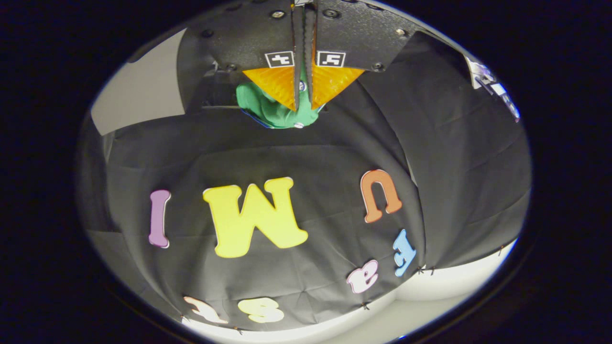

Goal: Put the clothes into the washing machine and then close the washing machine lid.

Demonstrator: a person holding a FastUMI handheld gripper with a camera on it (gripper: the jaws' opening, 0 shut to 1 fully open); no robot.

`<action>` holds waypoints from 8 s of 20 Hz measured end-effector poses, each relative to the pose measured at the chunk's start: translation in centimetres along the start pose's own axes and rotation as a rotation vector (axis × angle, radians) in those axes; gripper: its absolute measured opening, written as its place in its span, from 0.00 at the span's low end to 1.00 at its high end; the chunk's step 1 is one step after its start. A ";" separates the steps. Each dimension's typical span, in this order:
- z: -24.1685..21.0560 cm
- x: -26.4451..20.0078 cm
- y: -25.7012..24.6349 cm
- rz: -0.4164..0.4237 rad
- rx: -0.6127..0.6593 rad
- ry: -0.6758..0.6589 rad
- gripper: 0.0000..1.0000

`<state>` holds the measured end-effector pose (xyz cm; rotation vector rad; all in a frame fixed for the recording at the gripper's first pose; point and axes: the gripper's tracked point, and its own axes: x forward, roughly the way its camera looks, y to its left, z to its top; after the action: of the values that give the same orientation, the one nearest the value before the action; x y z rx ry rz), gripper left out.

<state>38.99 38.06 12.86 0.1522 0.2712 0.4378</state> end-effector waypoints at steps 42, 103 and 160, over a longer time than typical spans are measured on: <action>-35.2 15.3 -9.2 -0.283 0.123 0.730 0.13; -6.1 24.5 -11.1 -0.429 0.039 0.302 1.00; -7.5 -6.5 -4.5 -0.260 -0.112 -0.009 0.98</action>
<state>32.96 31.91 6.28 0.0080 0.2533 0.1934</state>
